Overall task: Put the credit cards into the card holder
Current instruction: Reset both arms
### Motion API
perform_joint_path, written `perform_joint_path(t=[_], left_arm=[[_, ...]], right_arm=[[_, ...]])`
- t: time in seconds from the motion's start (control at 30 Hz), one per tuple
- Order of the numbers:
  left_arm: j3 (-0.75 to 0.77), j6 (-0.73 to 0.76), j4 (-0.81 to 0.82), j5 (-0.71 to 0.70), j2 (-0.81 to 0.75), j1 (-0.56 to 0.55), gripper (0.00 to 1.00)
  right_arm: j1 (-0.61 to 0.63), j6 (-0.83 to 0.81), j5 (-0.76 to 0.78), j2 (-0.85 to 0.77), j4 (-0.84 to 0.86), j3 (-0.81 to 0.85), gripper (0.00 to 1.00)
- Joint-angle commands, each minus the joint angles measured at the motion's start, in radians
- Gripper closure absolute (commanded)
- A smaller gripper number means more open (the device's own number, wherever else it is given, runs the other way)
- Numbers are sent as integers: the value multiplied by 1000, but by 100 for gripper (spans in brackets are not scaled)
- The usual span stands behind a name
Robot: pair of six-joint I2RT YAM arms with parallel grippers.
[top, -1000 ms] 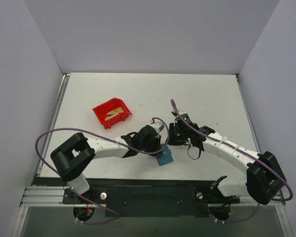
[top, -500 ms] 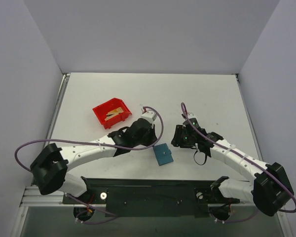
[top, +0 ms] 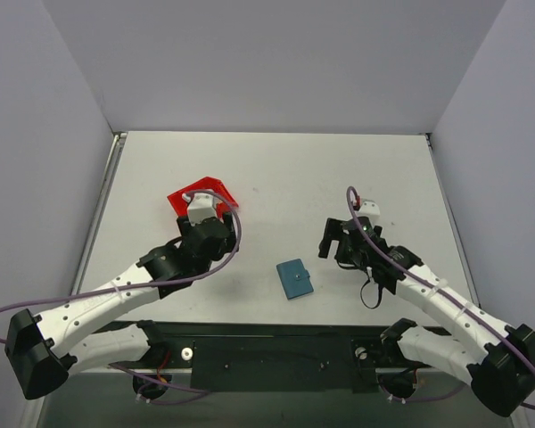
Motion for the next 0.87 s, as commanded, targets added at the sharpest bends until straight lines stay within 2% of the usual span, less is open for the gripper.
perform_joint_path(t=[0.0,0.3,0.5,0.67,0.83], left_arm=[[-45,-79,-134,-124,-30,21,18],[-146,-188,-162,-147,-88,42,14],[-172,-182,-150,-162,-141,42,14],[-180,-174,-150,-170,-184,44,13],[-176,-164,-147,-169,-192,50,13]], right_arm=[[-4,39,139,-110,-8,-19,8],[-4,62,236,-236,35,-99,7],[-2,11,207,-215,92,-112,5],[-2,-1,165,-243,189,-165,1],[2,-69,190,-272,339,-240,0]])
